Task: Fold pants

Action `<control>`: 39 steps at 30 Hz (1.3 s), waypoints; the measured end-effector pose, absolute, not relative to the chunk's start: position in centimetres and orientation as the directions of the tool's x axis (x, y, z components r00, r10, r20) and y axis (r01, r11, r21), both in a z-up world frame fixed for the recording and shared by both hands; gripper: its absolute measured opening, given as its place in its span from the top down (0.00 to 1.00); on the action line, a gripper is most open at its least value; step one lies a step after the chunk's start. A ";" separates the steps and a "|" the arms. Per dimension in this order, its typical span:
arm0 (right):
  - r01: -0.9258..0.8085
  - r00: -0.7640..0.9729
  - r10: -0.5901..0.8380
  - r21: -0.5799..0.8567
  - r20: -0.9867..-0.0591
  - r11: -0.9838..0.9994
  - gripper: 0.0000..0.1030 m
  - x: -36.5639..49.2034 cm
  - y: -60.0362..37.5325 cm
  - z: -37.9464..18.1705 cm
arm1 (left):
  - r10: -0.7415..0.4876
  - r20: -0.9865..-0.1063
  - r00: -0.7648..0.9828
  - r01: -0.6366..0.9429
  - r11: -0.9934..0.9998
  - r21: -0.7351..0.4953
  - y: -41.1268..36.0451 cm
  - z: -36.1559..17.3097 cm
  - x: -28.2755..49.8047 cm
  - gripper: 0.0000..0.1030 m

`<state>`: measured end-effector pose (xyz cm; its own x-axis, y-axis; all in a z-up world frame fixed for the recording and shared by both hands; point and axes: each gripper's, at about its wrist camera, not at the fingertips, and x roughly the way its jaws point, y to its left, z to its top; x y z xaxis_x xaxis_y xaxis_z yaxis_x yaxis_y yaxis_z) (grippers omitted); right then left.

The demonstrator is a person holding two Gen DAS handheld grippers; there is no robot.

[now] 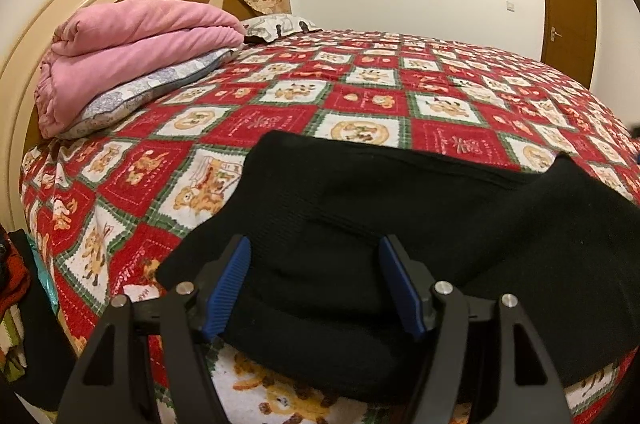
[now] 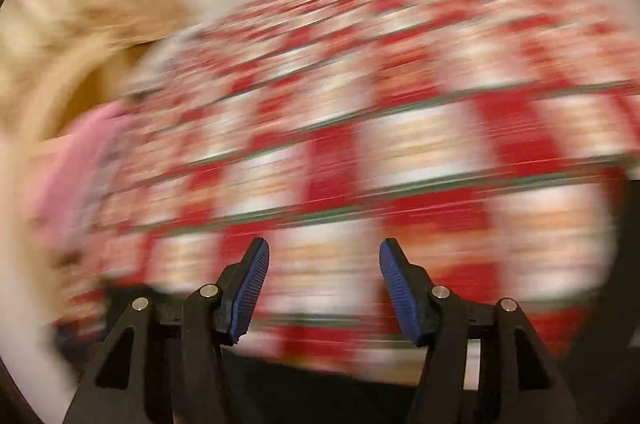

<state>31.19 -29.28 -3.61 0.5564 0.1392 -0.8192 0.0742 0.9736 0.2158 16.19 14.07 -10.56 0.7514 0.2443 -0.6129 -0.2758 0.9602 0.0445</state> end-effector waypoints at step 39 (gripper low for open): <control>0.694 0.623 -0.276 0.354 -0.732 0.627 0.93 1.3 -59.8 -2.5 | 0.326 -0.657 0.679 -0.376 0.924 0.069 14.2 -10.3 17.5 0.14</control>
<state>1.30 -59.80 -2.46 0.6225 -0.2765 -0.7321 0.6943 0.6269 0.3536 17.48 14.16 -10.34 0.6794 0.3258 -0.6574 -0.3761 0.9240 0.0693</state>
